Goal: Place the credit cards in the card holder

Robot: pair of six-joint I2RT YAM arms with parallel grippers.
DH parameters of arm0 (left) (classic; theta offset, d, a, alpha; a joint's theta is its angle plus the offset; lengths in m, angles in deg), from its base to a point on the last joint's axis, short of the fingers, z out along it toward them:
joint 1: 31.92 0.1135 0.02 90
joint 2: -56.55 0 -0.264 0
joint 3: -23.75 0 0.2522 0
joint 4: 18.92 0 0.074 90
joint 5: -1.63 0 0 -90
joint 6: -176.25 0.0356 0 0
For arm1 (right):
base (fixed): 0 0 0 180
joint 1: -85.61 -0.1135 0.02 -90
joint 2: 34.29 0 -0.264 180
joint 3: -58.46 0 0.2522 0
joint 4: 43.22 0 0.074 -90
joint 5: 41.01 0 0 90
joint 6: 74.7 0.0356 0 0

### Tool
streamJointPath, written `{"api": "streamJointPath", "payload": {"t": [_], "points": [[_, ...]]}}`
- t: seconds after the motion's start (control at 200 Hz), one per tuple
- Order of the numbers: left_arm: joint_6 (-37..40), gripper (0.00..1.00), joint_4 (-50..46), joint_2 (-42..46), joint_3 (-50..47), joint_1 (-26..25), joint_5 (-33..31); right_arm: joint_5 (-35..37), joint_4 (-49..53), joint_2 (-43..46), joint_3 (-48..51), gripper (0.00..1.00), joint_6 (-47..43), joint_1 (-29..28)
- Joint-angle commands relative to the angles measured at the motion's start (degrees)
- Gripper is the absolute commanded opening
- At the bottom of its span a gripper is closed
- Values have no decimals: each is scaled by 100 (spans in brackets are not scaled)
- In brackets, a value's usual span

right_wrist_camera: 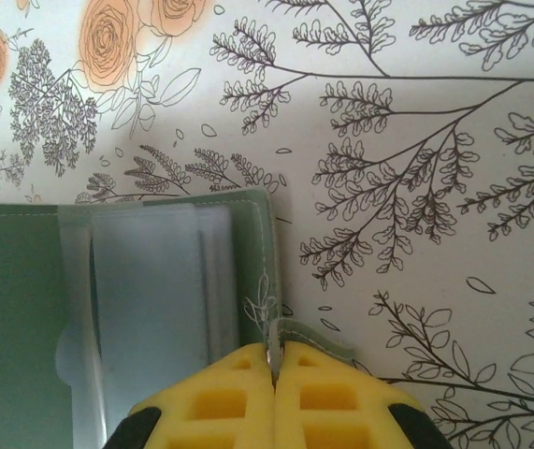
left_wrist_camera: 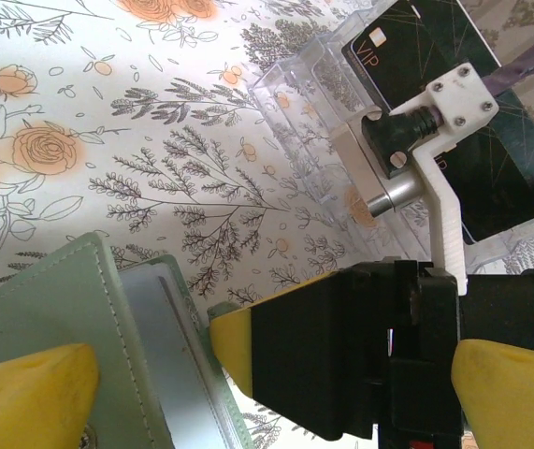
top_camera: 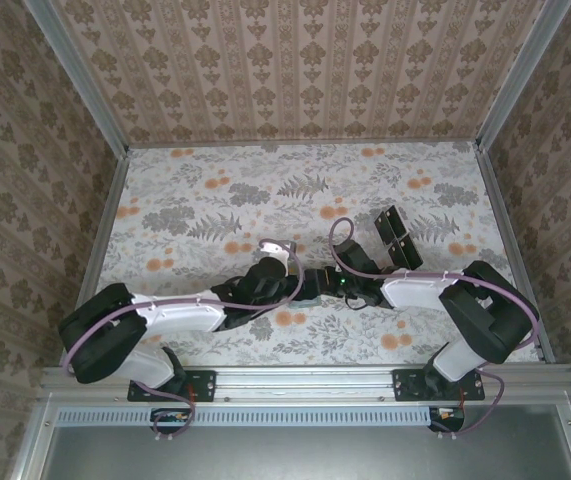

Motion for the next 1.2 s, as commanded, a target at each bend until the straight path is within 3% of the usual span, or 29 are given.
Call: {"api": "streamJointPath", "payload": {"t": [0.0,0.12,0.23,0.44,0.875,1.195], "points": [[-131,100,292,-138,50,-52,-121,-99,5,90,150,2,84,84],[-189,100,374,-269,5,-53,-150,-82,122,312,237,15,58,200],[-235,100,549,-424,-24,-79,-147,-58,288,614,316,33,27,323],[-315,100,897,-750,-41,-128,-123,143,861,1557,424,46,-45,582],[-397,100,1153,-1375,277,-289,44,219,1668,2642,615,46,-149,1098],[-273,100,1067,-1238,202,-319,-231,-412,1516,2756,629,41,-117,1117]]}}
